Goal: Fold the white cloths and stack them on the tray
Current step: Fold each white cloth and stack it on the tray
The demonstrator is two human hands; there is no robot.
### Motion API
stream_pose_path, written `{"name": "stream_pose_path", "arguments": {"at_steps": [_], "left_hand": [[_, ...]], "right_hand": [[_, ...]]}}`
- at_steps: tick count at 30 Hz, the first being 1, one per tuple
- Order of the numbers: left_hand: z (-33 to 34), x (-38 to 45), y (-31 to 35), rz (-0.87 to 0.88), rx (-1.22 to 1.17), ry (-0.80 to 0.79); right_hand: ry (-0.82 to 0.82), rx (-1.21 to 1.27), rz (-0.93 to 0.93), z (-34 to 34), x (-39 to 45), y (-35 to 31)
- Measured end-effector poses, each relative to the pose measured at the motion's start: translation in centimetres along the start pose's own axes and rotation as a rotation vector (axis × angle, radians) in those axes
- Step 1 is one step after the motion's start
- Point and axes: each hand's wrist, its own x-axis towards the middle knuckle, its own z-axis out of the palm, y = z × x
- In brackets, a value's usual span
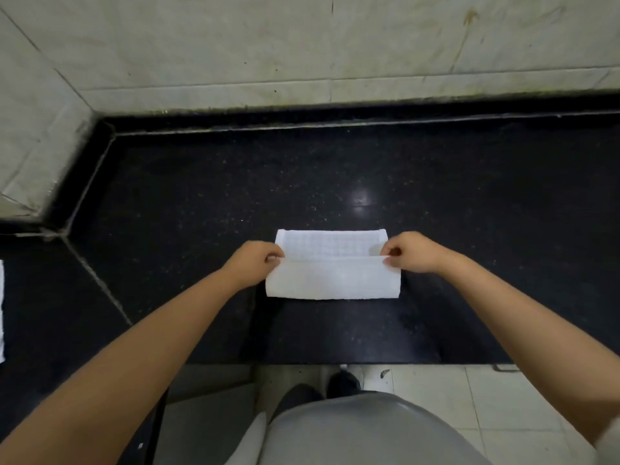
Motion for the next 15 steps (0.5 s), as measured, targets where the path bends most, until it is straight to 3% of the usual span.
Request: {"name": "stream_pose_path", "arguments": {"at_steps": [4, 10, 15], "left_hand": [[0.0, 2.7, 1.3, -0.109, -0.023, 0.199], [1.6, 5.9, 1.4, -0.182, 0.111, 0.196], [2.5, 6.9, 0.0, -0.103, 0.15, 0.239]], "right_hand": [[0.176, 0.021, 0.037, -0.4, 2.3, 0.6], [0.24, -0.065, 0.069, -0.1, 5.0, 2.0], [0.298, -0.109, 0.083, 0.9, 6.1, 2.1]]}}
